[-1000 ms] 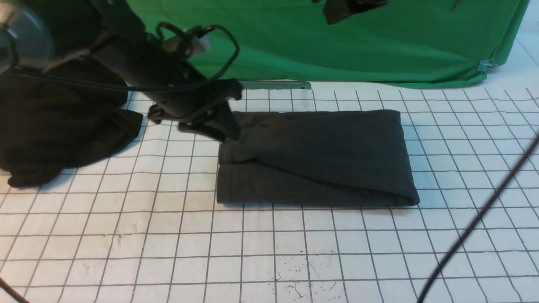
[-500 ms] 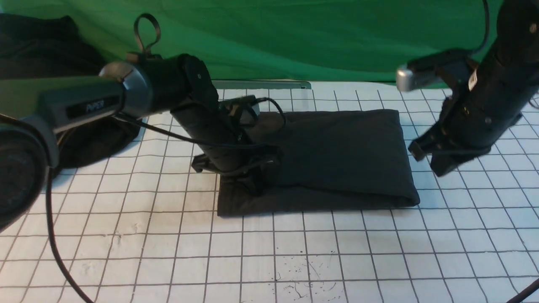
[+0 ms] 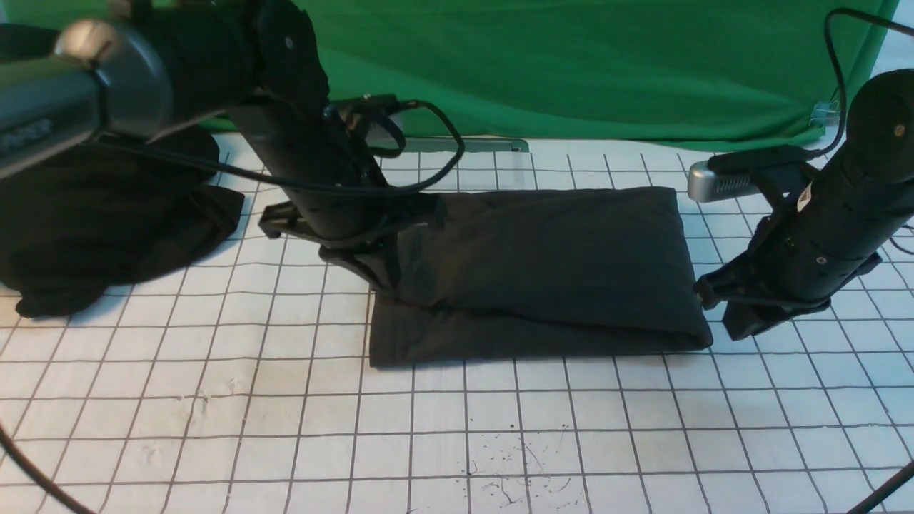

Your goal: Fold a long-sleeved shirt over a white checkered tablecloth.

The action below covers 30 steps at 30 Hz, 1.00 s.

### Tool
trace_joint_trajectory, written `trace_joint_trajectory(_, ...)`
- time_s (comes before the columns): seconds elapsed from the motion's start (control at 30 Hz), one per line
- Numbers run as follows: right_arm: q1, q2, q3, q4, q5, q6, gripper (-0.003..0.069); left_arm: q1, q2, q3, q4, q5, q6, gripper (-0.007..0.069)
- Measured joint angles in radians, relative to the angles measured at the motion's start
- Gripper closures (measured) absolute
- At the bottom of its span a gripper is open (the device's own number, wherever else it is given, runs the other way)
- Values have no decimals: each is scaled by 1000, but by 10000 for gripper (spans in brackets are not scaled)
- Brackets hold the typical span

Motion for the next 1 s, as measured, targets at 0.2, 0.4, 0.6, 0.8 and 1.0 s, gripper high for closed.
trace_joint_trajectory(0.2, 1, 80, 0, -1, -51, 0, 221, -1, 12, 138, -4, -21, -26, 427)
trace_joint_trajectory(0.4, 1, 146, 0, -1, -130, 0, 241, -2, 37, 202, -57, -195, -17, 257)
trace_joint_trajectory(0.6, 1, 194, -1, -1, -205, -12, 357, -2, 81, 202, -86, -242, -12, 251)
trace_joint_trajectory(0.8, 1, 218, -2, 2, -218, -36, 622, -2, 109, 203, -92, -242, 0, 462)
trace_joint_trajectory(1.0, 1, 139, -2, 2, -101, -49, 645, -2, 30, 205, -106, -210, 42, 603)
